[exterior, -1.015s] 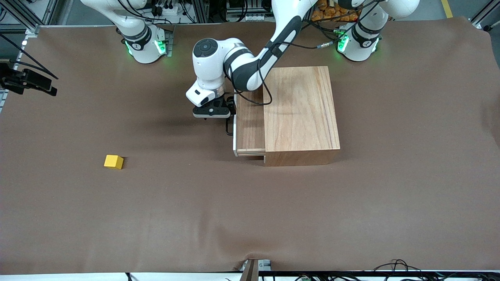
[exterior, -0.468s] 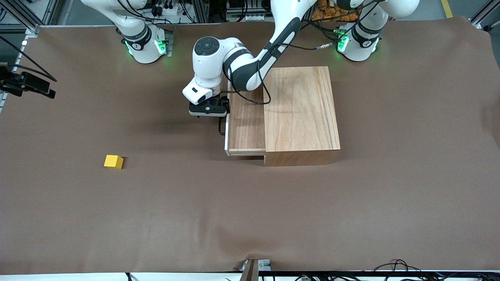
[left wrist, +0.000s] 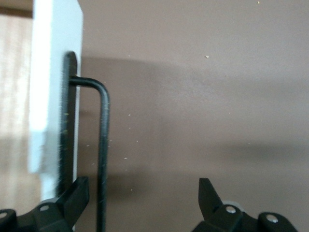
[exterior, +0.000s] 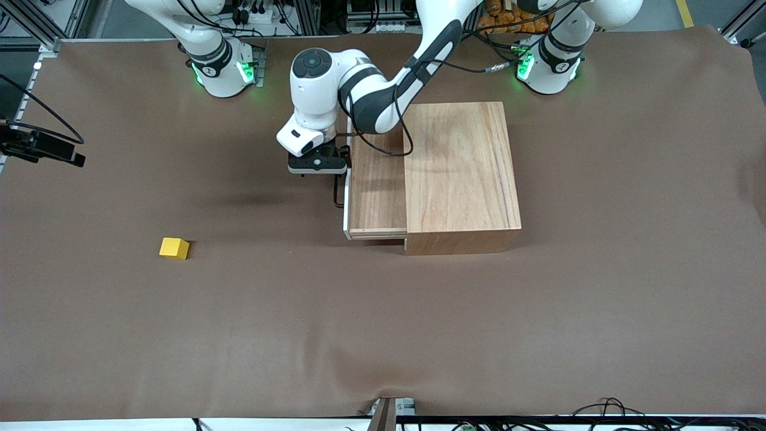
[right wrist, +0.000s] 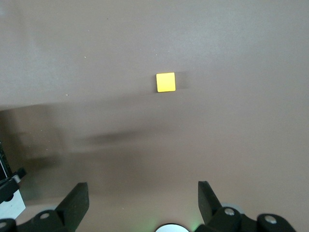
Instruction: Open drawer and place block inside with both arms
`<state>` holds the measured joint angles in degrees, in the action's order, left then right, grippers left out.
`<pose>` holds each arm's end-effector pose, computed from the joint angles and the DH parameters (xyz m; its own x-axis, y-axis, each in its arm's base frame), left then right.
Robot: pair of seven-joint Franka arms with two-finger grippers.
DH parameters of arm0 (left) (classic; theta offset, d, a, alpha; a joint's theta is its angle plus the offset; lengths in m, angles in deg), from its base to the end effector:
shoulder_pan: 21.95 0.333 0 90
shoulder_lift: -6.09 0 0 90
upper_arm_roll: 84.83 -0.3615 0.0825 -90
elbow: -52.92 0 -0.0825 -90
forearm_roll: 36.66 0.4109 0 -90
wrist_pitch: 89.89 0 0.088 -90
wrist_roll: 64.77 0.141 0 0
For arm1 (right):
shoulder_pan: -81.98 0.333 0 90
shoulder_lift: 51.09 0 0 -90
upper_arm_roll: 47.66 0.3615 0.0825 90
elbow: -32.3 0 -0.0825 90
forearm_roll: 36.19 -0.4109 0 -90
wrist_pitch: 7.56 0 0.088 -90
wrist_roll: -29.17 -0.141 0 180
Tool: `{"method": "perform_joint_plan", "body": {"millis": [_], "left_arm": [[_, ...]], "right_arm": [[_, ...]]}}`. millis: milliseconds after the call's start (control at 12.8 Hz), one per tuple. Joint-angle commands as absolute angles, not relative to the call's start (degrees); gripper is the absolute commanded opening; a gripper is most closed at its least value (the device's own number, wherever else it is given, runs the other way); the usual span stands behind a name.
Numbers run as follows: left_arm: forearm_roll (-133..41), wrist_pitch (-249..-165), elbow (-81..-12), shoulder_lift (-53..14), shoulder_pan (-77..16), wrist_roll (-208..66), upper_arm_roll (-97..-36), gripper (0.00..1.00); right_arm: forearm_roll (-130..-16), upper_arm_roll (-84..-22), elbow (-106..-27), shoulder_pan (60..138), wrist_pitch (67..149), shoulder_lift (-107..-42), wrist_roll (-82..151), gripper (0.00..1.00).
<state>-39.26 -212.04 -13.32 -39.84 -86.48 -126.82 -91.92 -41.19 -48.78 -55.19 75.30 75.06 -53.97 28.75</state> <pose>0.4229 -0.7257 0.3259 0.9901 0.0638 0.1247 0.0467 -0.9897 0.1354 0.5766 -0.0654 0.6187 0.9822 -0.1307 -0.1350 -0.1429 -0.9861 -0.0852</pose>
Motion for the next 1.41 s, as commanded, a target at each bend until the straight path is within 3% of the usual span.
{"method": "perform_joint_plan", "body": {"millis": [0, 390, 703, 859, 1093, 1327], "left_arm": [[-40.1, -204.3, -14.4, -32.5, -86.5, -127.3, -93.4, 1.0], [-34.0, -182.6, -16.8, -17.4, -78.5, -121.1, -94.9, 1.0], [-33.9, -173.3, -18.2, -9.8, -66.3, -105.8, -94.9, 1.0], [-33.9, -172.9, -22.8, -4.8, -60.6, -100.0, -94.5, 1.0], [-33.9, -177.0, -35.8, 5.2, -54.5, -92.0, -94.5, 1.0], [-33.9, -178.3, -42.8, 9.9, -48.3, -83.5, -94.4, 1.0]], "right_arm": [[-40.2, -48.1, -54.4, 74.9, 74.4, -52.7, 29.1, 1.0], [-39.1, -48.4, -54.1, 74.5, 70.2, -50.1, 29.3, 1.0], [-39.2, -47.7, -54.0, 75.2, 62.2, -47.2, 28.6, 1.0], [-39.0, -47.4, -52.4, 75.5, 58.7, -46.5, 28.5, 1.0], [-39.8, -49.1, -49.8, 74.0, 58.4, -46.5, 29.1, 1.0], [-39.9, -48.9, -47.5, 74.2, 57.0, -44.4, 29.0, 1.0]]}}
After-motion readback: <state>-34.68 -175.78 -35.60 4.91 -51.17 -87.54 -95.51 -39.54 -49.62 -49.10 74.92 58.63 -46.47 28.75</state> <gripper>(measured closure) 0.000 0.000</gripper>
